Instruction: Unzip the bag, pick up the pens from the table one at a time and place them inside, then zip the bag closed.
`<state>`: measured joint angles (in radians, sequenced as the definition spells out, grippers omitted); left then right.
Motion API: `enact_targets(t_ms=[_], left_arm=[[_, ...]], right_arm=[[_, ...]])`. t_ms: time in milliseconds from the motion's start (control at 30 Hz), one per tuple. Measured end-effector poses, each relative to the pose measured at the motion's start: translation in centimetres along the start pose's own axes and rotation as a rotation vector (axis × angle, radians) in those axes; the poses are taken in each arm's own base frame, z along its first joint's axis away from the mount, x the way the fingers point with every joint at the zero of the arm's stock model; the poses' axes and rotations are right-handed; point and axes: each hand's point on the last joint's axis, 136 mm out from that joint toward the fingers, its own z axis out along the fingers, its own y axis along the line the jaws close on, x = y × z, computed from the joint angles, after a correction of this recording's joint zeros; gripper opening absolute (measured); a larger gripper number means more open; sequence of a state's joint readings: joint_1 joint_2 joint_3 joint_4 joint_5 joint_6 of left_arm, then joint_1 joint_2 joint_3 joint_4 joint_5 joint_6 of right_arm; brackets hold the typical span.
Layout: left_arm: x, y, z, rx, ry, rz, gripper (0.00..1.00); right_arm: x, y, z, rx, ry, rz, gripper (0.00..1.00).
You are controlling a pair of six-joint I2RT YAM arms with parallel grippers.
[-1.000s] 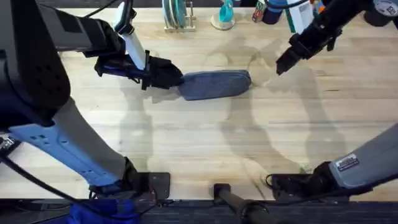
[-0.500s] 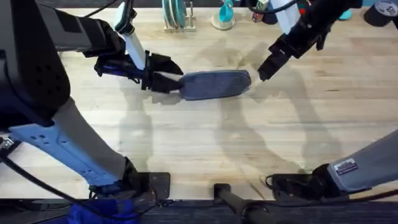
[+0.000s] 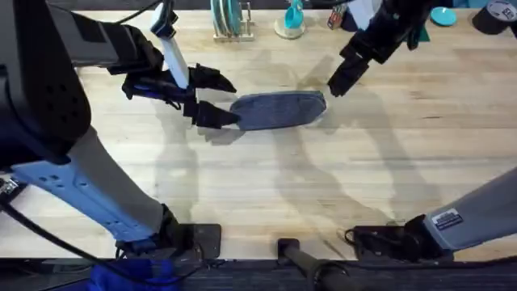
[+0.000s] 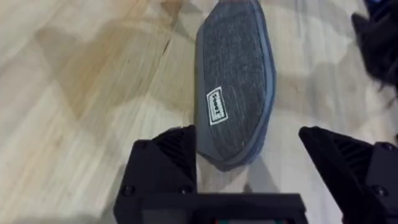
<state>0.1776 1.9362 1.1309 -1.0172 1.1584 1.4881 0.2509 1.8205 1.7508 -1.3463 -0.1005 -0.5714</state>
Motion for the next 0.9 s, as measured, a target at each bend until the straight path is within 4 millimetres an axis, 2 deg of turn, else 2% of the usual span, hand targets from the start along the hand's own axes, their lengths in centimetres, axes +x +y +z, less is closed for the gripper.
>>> enact_targets(t_ms=[233,433,667,900], left_arm=[[0.2,0.4,-0.4,-0.017,0.056,-0.268,0.996],[-0.1,0.1,-1.4,-0.023,0.149,-0.418,0.996],[0.0,0.4,-2.6,-0.097,0.248,-0.462,0.996],[-3.1,-0.6,-5.7,-0.299,0.305,-0.421,0.996]], right_arm=[[-1.6,0.7,-2.6,0.027,-0.047,-0.024,0.996],[-2.7,0.9,-4.4,0.054,-0.096,-0.027,0.996],[-2.2,1.2,-4.9,0.048,-0.089,-0.001,0.996],[-1.7,1.8,-7.0,0.072,-0.142,0.054,0.996]])
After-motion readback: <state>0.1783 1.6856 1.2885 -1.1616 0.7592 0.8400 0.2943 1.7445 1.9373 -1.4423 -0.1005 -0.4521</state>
